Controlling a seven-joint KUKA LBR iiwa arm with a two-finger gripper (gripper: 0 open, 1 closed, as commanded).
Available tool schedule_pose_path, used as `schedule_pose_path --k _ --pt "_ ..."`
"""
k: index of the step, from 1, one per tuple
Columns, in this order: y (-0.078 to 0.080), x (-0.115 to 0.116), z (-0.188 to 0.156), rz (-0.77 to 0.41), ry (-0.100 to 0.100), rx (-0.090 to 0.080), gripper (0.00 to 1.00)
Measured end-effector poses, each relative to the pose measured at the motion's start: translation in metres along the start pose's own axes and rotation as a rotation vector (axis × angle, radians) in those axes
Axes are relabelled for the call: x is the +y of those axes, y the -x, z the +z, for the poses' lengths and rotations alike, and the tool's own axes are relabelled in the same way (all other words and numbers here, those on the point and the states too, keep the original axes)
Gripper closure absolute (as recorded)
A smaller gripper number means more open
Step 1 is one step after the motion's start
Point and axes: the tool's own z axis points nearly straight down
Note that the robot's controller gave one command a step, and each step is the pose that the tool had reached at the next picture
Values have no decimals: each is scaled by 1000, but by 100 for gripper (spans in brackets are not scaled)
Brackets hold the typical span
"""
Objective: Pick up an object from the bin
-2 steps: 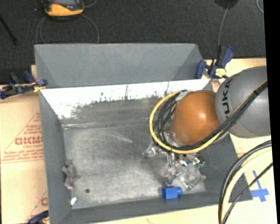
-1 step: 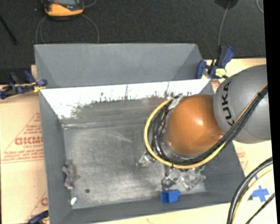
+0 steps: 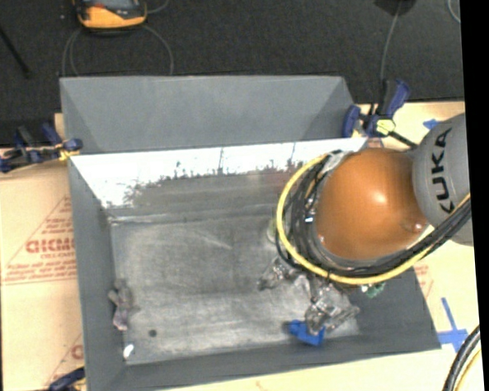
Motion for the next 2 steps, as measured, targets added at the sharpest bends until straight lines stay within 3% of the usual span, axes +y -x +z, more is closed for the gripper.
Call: schedule_pose_path --k 1,2 --pt "-21 -42 98 -304 3 -3 0" --pt "-19 -44 95 -298 -3 -8 100"
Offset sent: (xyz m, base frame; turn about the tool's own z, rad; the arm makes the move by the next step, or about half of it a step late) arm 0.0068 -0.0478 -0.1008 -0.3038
